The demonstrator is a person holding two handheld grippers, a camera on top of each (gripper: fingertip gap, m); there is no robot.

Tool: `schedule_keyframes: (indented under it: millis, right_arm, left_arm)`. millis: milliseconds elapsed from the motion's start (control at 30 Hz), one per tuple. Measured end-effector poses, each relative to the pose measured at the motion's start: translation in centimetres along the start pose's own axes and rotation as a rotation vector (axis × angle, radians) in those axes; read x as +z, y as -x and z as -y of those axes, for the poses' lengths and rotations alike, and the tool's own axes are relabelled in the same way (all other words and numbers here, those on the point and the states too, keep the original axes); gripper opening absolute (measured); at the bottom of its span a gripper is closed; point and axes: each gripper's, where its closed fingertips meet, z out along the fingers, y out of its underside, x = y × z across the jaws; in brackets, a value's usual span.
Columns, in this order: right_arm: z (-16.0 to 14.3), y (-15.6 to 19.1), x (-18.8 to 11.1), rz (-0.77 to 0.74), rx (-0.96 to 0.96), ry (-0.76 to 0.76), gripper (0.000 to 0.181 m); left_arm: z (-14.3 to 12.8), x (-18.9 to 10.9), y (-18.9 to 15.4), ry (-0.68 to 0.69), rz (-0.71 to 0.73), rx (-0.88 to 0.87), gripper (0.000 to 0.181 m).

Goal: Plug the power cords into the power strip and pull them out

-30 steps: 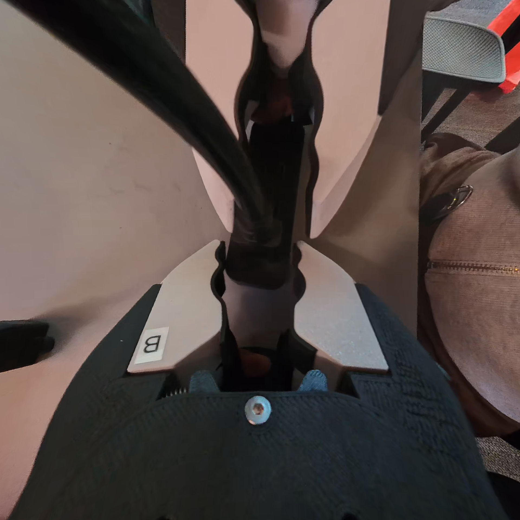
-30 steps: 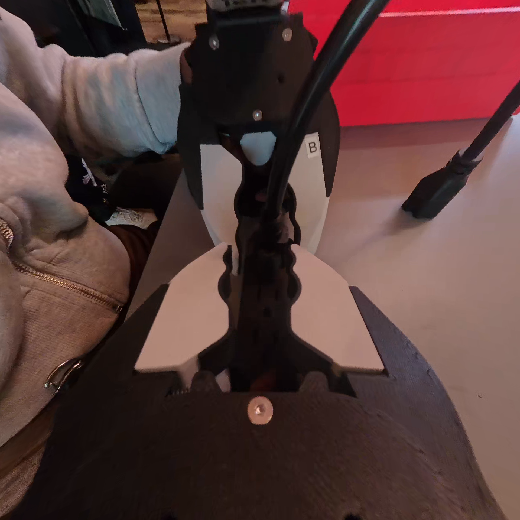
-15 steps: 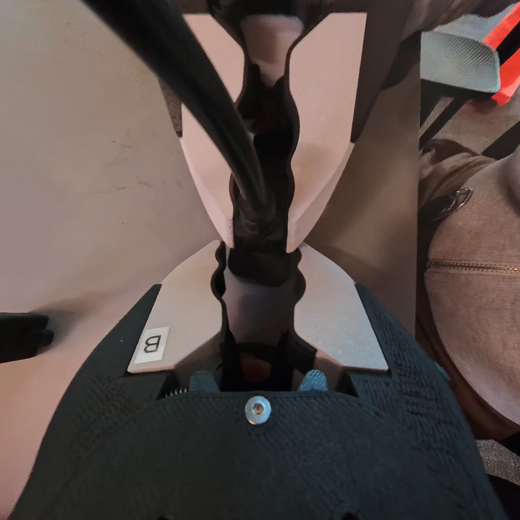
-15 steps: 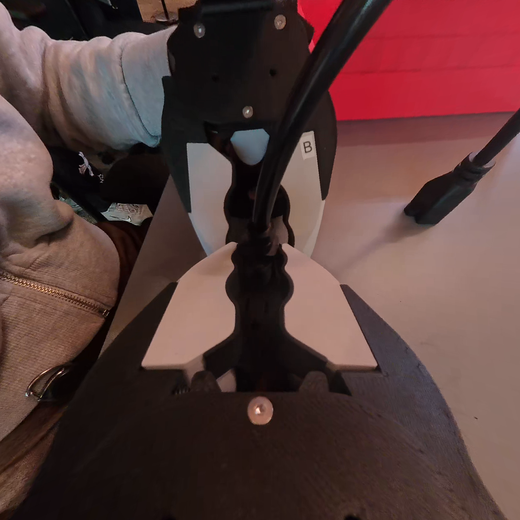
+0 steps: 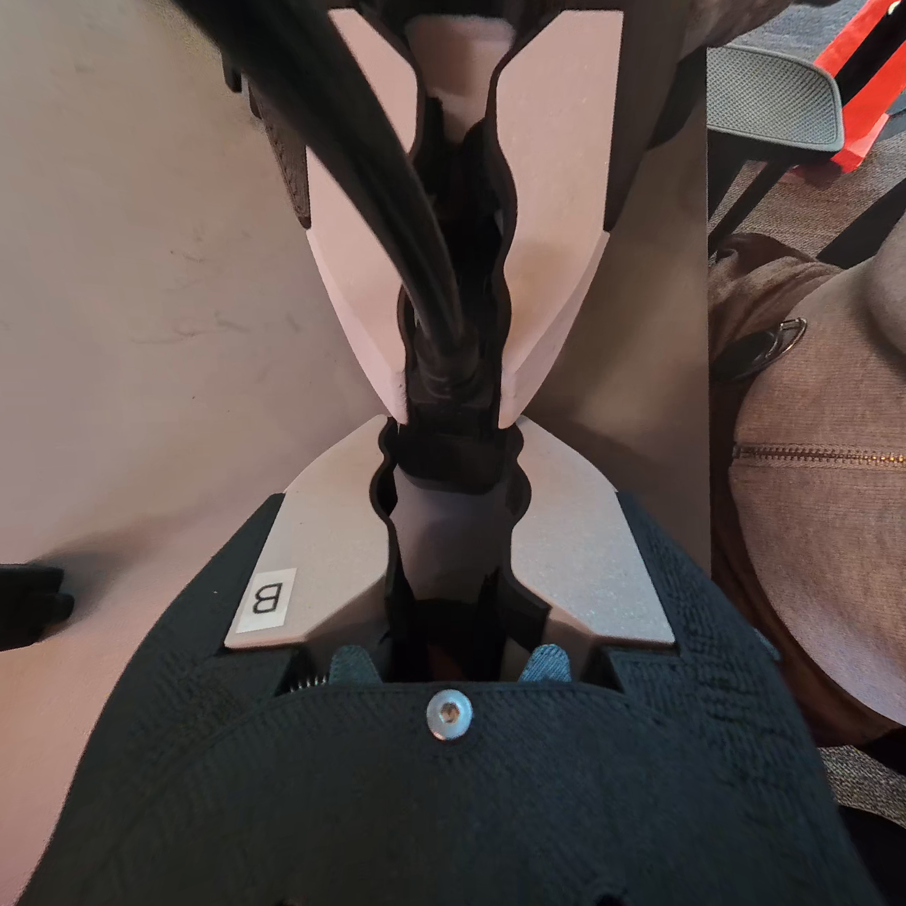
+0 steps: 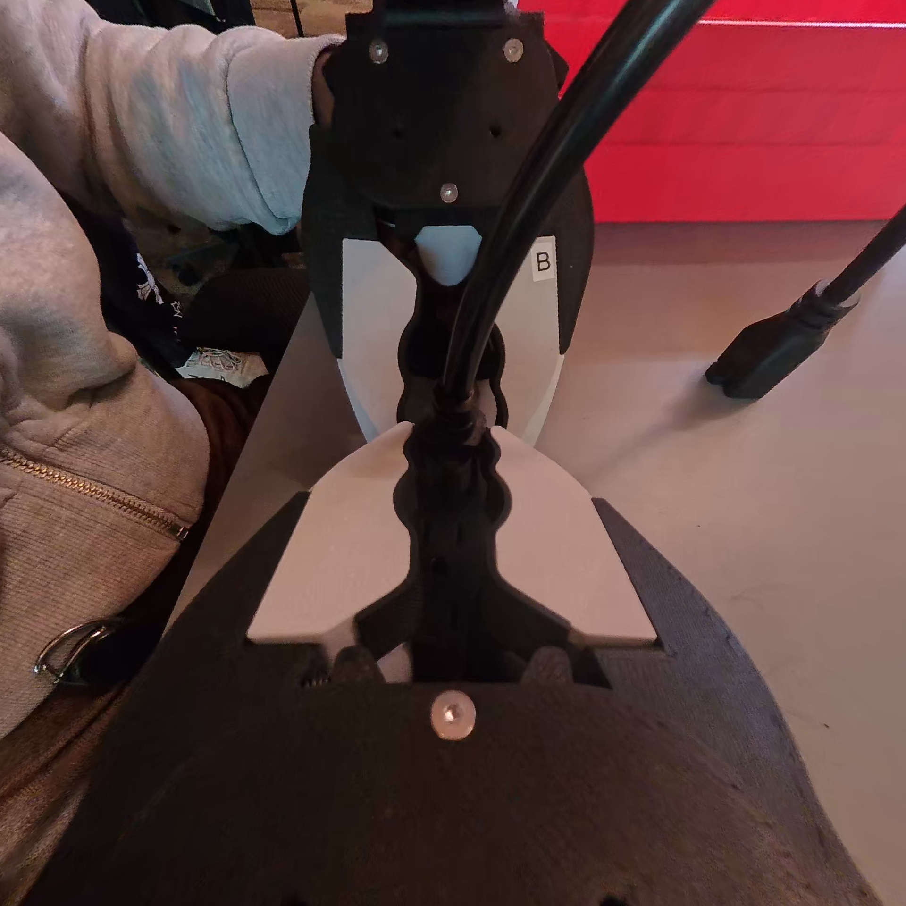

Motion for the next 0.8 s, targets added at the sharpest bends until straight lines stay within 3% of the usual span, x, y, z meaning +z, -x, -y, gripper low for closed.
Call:
schedule_keyframes:
  millis: [633,800]
  right_arm:
    - [0.46,0.69,0.45,0.008,-0.129,0.061,0.024]
    - [0.01,0.52,-0.05,-0.007,-0.061,0.000,0.024]
  left_arm:
    - [0.15,0.14,-0.82,0.016,-0.066,0.049,0.042]
    - [0.00,0.24,-0.57,0.015,-0.036,0.035,0.043]
